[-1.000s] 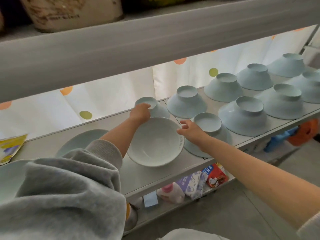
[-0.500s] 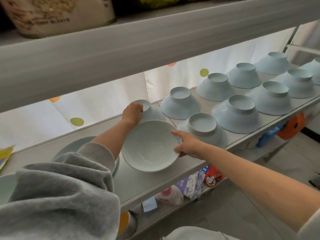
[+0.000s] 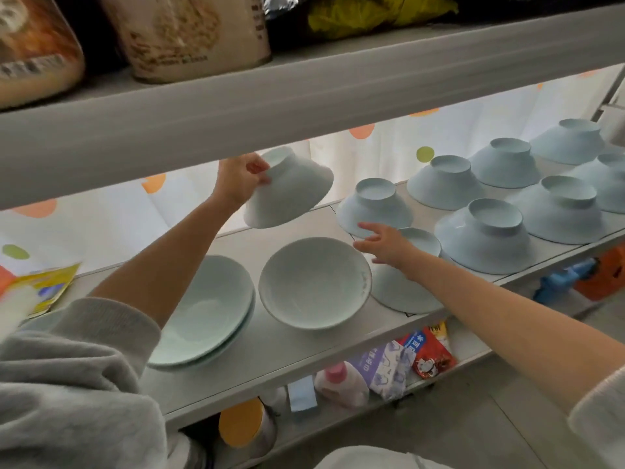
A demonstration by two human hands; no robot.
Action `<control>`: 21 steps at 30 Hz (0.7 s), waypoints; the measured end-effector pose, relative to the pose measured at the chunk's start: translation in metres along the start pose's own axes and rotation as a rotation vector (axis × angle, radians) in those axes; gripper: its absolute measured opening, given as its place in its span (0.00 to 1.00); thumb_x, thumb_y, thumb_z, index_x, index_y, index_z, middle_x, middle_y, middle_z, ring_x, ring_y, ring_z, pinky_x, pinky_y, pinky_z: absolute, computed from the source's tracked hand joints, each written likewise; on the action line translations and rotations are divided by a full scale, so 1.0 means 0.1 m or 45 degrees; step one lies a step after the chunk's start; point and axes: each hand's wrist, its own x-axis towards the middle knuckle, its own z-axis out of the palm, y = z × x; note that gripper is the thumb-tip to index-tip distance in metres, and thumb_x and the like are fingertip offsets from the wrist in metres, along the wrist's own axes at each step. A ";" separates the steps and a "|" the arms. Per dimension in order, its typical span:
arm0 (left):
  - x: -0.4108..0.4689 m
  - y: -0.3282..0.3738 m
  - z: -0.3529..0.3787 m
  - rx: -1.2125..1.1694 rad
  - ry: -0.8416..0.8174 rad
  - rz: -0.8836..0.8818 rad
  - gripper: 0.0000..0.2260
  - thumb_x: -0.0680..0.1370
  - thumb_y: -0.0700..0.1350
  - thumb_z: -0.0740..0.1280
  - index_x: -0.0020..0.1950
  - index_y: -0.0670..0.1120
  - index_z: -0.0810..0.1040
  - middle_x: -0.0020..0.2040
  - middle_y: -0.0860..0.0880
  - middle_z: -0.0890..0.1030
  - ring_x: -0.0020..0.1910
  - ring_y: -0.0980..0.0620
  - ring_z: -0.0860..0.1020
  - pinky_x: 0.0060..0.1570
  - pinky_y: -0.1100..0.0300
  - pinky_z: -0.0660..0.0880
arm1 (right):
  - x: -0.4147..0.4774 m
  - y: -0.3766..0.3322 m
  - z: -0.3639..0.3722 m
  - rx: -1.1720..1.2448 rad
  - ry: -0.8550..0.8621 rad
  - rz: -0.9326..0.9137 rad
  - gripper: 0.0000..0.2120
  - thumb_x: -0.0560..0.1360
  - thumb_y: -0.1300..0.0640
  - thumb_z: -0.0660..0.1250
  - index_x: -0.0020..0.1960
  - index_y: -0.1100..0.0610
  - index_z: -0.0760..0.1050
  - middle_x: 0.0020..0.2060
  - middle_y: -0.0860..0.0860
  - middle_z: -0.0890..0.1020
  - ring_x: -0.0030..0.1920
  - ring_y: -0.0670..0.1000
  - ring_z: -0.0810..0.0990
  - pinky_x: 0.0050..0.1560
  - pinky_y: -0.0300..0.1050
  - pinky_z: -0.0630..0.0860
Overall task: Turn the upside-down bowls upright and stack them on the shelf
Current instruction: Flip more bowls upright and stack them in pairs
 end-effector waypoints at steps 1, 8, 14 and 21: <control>-0.05 0.06 -0.07 -0.151 -0.043 -0.025 0.08 0.69 0.31 0.73 0.47 0.37 0.82 0.37 0.48 0.80 0.35 0.58 0.76 0.40 0.72 0.71 | 0.02 -0.05 -0.01 0.007 0.058 -0.048 0.32 0.73 0.55 0.70 0.74 0.51 0.62 0.66 0.58 0.72 0.64 0.56 0.73 0.64 0.51 0.72; -0.50 0.35 -0.28 -0.863 -0.447 -0.136 0.09 0.72 0.27 0.68 0.43 0.40 0.79 0.34 0.52 0.83 0.34 0.55 0.82 0.41 0.59 0.81 | 0.08 -0.46 0.04 0.124 0.443 -0.503 0.36 0.72 0.54 0.72 0.72 0.59 0.55 0.66 0.57 0.66 0.65 0.54 0.68 0.65 0.42 0.65; -0.77 0.26 -0.32 -0.998 -0.550 -0.417 0.09 0.79 0.43 0.64 0.58 0.43 0.77 0.49 0.45 0.79 0.48 0.48 0.79 0.38 0.55 0.80 | 0.09 -0.65 -0.04 -0.259 0.540 -0.407 0.26 0.79 0.41 0.55 0.57 0.63 0.74 0.51 0.61 0.80 0.53 0.61 0.77 0.50 0.50 0.70; -0.92 0.02 -0.35 -1.099 -0.785 -0.827 0.38 0.75 0.70 0.42 0.66 0.45 0.73 0.52 0.44 0.83 0.49 0.45 0.83 0.41 0.47 0.82 | 0.17 -0.42 0.12 -0.434 0.265 -0.073 0.27 0.75 0.38 0.60 0.49 0.63 0.75 0.44 0.60 0.79 0.41 0.59 0.78 0.45 0.52 0.76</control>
